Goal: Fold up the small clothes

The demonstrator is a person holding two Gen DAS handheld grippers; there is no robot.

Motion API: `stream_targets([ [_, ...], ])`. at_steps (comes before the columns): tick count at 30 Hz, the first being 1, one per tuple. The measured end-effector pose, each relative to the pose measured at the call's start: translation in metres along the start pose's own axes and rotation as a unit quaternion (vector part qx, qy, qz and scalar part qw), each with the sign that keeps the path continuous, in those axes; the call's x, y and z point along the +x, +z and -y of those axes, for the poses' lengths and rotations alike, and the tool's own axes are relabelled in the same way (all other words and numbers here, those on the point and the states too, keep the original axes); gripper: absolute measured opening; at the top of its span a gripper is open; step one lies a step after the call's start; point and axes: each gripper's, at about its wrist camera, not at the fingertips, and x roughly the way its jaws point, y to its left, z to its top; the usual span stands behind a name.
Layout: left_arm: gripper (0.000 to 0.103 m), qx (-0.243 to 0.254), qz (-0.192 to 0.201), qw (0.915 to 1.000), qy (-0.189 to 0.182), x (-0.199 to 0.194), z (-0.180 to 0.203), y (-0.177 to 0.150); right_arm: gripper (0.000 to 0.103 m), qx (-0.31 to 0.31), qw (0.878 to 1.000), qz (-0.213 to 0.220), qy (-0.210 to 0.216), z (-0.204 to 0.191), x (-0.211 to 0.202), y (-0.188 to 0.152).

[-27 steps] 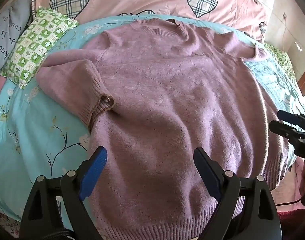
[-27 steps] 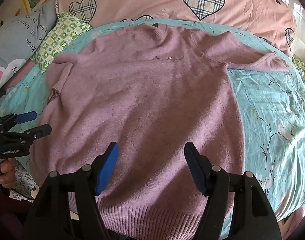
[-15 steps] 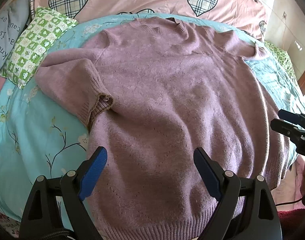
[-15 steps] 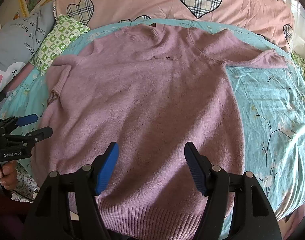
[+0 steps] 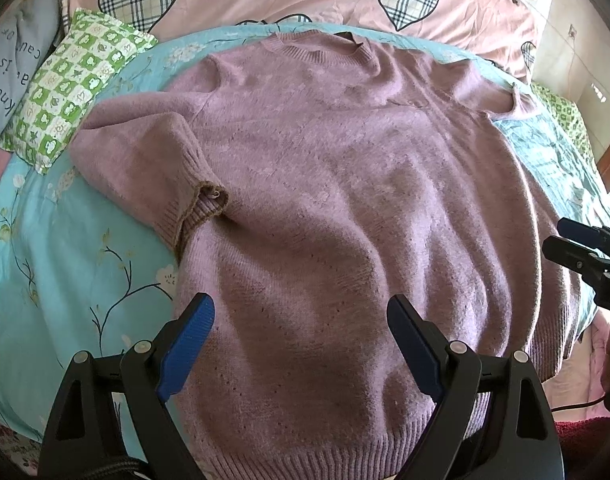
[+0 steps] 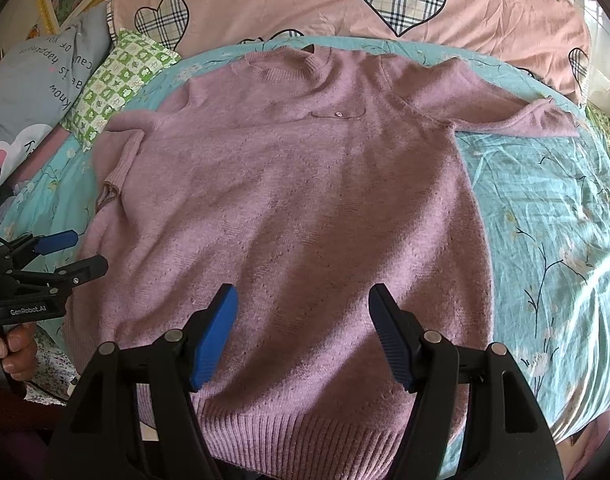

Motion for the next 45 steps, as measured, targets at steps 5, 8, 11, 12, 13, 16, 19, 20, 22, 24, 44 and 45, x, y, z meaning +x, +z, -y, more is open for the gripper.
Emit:
stream_targets([
  [5, 0.089, -0.007, -0.016, 0.9998, -0.011, 0.004, 0.000, 0.001, 0.069, -0.001, 1.000, -0.003, -0.002, 0.000, 0.000, 0.000],
  [8, 0.089, -0.007, -0.024, 0.9996, -0.011, 0.006, 0.001, 0.002, 0.069, 0.000, 1.000, -0.002, -0.001, 0.000, 0.001, 0.000],
  [11, 0.089, -0.009, -0.037, 0.9992, -0.013, 0.006, 0.000, 0.003, 0.069, 0.001, 1.000, -0.007, -0.004, 0.001, 0.002, 0.001],
  [12, 0.089, -0.010, -0.036, 0.9992, -0.013, 0.007, 0.000, 0.003, 0.069, 0.002, 1.000, -0.007, -0.005, 0.002, 0.002, 0.002],
  [13, 0.089, -0.010, -0.028, 0.9995, -0.013, 0.007, 0.000, 0.004, 0.069, 0.004, 1.000, -0.005, -0.004, 0.003, 0.002, 0.002],
  [16, 0.089, -0.013, -0.027, 0.9995, -0.010, 0.009, -0.002, 0.004, 0.069, 0.012, 1.000, -0.001, -0.001, 0.007, 0.004, 0.004],
  [19, 0.089, -0.017, -0.026, 0.9994, -0.013, 0.013, -0.003, 0.006, 0.069, 0.026, 1.000, 0.000, 0.008, 0.016, 0.006, 0.006],
  [20, 0.089, -0.016, -0.028, 0.9994, -0.013, 0.014, -0.003, 0.006, 0.069, 0.031, 0.999, 0.013, 0.014, 0.018, 0.006, 0.006],
  [22, 0.089, -0.016, -0.028, 0.9994, -0.015, 0.016, -0.002, 0.008, 0.069, 0.040, 0.999, 0.016, 0.018, 0.022, 0.007, 0.006],
  [24, 0.089, -0.015, -0.033, 0.9992, -0.014, 0.018, 0.000, 0.009, 0.069, 0.045, 0.999, 0.022, 0.018, 0.027, 0.008, 0.007],
  [44, 0.090, -0.045, 0.005, 0.9990, -0.009, 0.037, 0.006, 0.092, 0.069, 0.164, 0.985, 0.013, -0.044, 0.153, 0.016, 0.073],
  [45, 0.090, -0.046, 0.009, 0.9989, -0.007, 0.038, 0.006, 0.097, 0.069, 0.175, 0.983, 0.017, -0.048, 0.167, 0.016, 0.082],
])
